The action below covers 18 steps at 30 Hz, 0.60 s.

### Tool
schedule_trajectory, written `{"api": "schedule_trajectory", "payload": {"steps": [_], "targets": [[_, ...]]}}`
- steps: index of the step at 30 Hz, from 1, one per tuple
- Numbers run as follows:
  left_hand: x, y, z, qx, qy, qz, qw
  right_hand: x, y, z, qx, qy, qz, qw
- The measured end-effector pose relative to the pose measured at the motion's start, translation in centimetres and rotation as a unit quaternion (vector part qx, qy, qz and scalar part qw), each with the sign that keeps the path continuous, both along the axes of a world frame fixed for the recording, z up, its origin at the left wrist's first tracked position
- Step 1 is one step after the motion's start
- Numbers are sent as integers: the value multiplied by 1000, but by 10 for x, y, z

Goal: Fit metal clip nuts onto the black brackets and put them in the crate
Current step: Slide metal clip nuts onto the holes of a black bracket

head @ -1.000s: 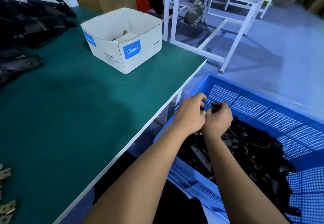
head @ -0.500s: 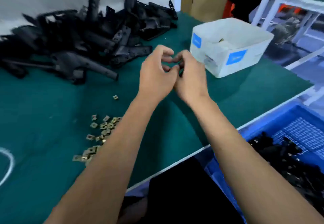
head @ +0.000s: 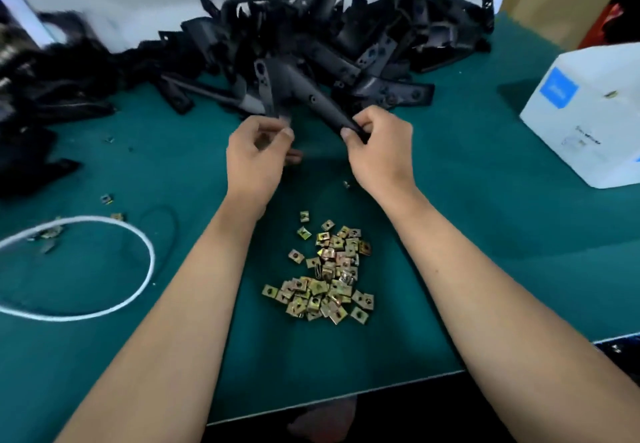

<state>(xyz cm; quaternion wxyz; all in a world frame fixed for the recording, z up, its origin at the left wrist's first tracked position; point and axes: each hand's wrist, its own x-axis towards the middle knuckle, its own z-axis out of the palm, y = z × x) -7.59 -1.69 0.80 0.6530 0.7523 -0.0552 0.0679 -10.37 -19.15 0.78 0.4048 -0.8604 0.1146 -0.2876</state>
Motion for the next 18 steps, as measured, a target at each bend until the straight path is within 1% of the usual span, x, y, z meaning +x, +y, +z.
{"api": "schedule_trajectory", "payload": {"steps": [2,3,5,7,8,10,13,15,18], "targets": [[1,0,5,-75,16,-6,997,-1,-4,2,52,-31,16,998],[1,0,8,-114,23,-5,993,-1,-4,5,99,-31,43,994],[-1,0,15,-179,34,-5,983,-5,-1,11,197,-7,114,974],[-5,2,20,-216,48,-2,975,-8,4,13,233,18,180,955],[-7,3,23,-232,56,-1,971,-9,6,14,232,27,207,950],[-10,6,27,-268,67,-6,961,-11,8,15,201,35,248,947],[-8,13,33,-351,93,-27,931,-15,13,17,110,64,294,947],[-6,17,36,-390,113,-27,913,-18,15,17,52,93,325,940],[-3,25,37,-425,143,-13,894,-20,13,21,8,102,349,931]]}}
